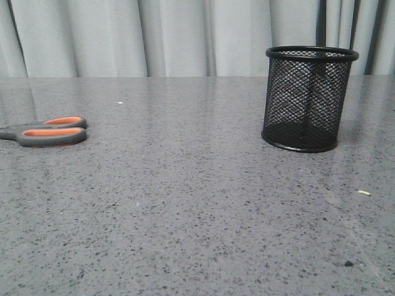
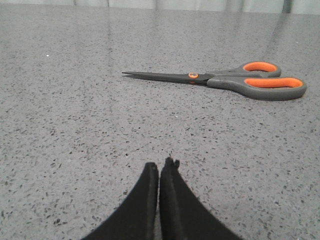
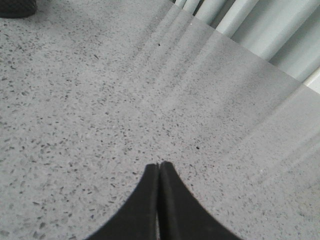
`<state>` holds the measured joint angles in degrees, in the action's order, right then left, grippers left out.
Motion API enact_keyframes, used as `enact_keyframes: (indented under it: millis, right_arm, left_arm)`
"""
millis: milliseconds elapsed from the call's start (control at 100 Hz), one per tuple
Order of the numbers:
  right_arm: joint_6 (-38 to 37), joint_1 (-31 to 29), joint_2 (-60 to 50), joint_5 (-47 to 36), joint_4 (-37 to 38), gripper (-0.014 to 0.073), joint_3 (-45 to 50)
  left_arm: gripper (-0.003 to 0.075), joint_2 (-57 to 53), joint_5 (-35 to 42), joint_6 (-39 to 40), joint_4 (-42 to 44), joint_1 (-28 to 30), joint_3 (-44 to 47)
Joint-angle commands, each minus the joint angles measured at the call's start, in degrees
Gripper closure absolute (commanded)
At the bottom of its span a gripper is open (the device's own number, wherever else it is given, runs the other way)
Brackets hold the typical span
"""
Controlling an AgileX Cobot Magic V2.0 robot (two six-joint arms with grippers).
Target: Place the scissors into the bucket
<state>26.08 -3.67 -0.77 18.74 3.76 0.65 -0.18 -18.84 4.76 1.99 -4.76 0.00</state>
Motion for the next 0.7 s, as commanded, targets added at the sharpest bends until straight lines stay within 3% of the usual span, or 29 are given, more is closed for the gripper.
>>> enact_keyframes:
  millis: [0,690]
  right_arm:
    - [0.39,0.13,-1.03,-2.49,-0.72,0.0659,0.43]
    - [0.39,0.13,-1.03,-4.64,-0.19,0.0659,0.43]
  left_arm:
    - [0.0740,-1.51,2.92,0.50,-0.22,0.18,2.26]
    - [0.0740,-1.51,2.92,0.50,-0.22,0.18,2.26]
